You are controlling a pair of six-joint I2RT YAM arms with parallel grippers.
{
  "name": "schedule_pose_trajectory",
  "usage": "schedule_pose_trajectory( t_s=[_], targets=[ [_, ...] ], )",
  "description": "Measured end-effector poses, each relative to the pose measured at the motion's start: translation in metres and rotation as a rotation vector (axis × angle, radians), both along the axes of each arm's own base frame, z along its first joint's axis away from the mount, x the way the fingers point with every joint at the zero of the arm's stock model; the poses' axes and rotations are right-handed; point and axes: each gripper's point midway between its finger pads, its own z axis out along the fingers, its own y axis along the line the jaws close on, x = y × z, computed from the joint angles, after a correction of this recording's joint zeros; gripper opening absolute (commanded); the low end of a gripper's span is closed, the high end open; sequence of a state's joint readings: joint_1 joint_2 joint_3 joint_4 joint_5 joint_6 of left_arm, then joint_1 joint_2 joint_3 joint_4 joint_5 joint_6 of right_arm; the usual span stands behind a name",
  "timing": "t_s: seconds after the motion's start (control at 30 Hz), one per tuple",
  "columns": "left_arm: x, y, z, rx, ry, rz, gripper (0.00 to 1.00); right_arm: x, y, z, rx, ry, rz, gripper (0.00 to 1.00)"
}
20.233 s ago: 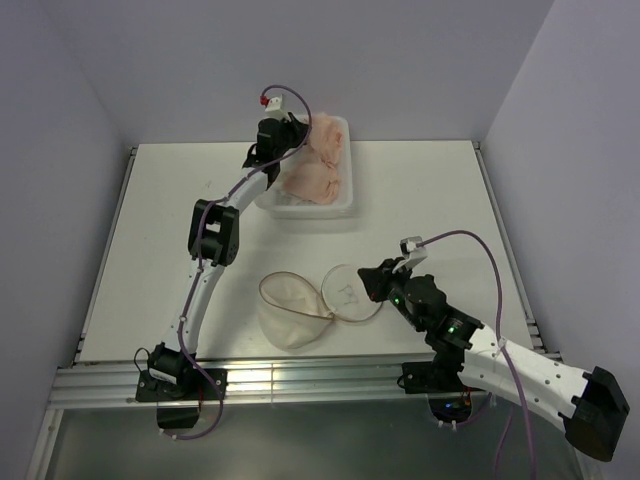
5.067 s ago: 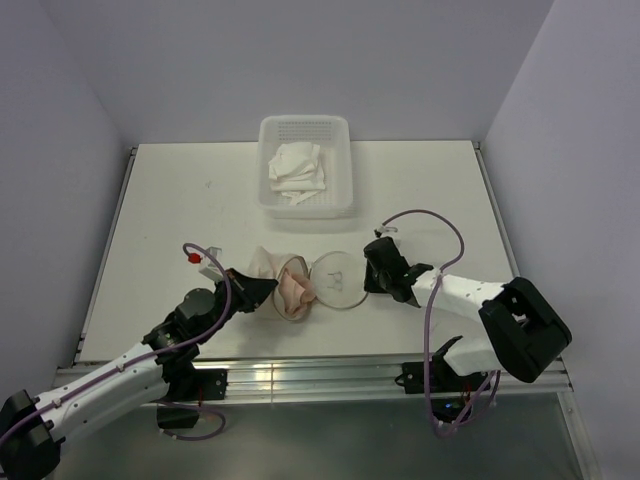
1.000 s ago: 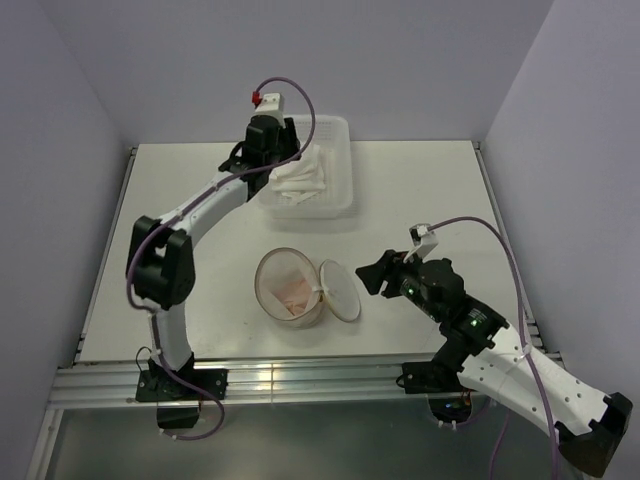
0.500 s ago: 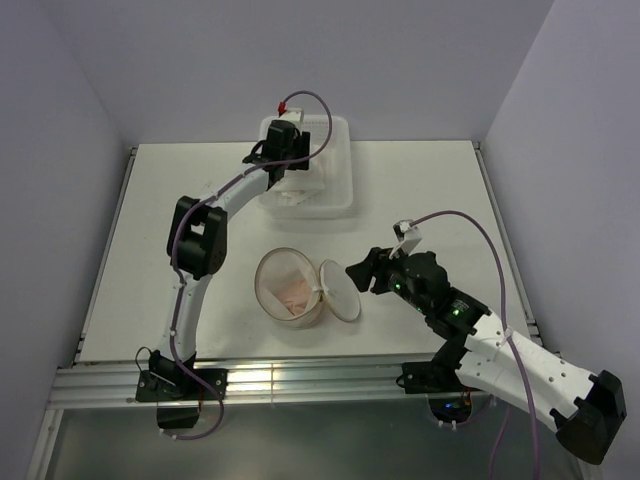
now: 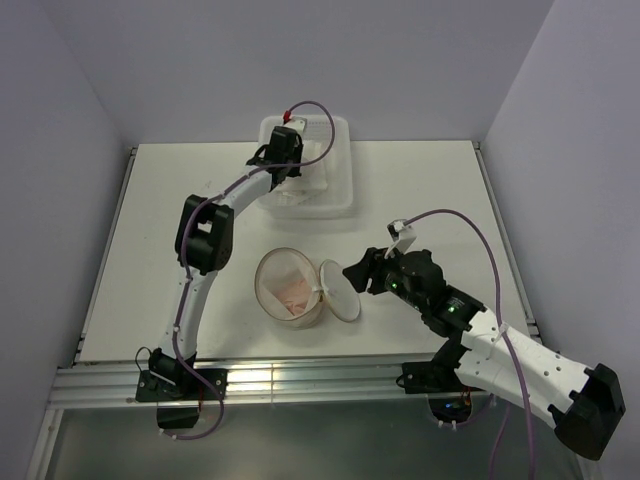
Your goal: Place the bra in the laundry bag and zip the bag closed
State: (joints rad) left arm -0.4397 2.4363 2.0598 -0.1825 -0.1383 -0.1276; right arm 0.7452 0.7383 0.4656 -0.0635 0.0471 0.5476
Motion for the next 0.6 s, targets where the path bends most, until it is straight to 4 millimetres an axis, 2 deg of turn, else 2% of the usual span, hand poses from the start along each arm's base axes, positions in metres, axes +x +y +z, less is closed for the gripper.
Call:
schedule_pose_trajectory(
  t_s=[0.07,0.3,0.43,0.5,0.6],
  targets=[
    [0.001,0.002,0.001,0.008,-0.004,0.006,0.00,0.000,0.001,-0.001,0.001,0.003,0.006,0.60],
    [0.006,0.002,0.008,-0.005,-0.046,0.013,0.00,0.000,0.002,-0.005,-0.010,0.011,0.012,0.60],
    [-0.001,0.005,0.017,-0.015,-0.051,0.016,0.00,0.001,0.003,-0.005,-0.014,0.010,0.012,0.60],
    [-0.006,0.006,0.032,-0.027,-0.062,0.016,0.00,0.002,0.004,-0.003,-0.014,0.006,0.013,0.60],
    [-0.013,0.008,0.066,-0.056,-0.102,0.014,0.00,0.005,0.007,0.005,-0.010,-0.008,0.020,0.59]
  ],
)
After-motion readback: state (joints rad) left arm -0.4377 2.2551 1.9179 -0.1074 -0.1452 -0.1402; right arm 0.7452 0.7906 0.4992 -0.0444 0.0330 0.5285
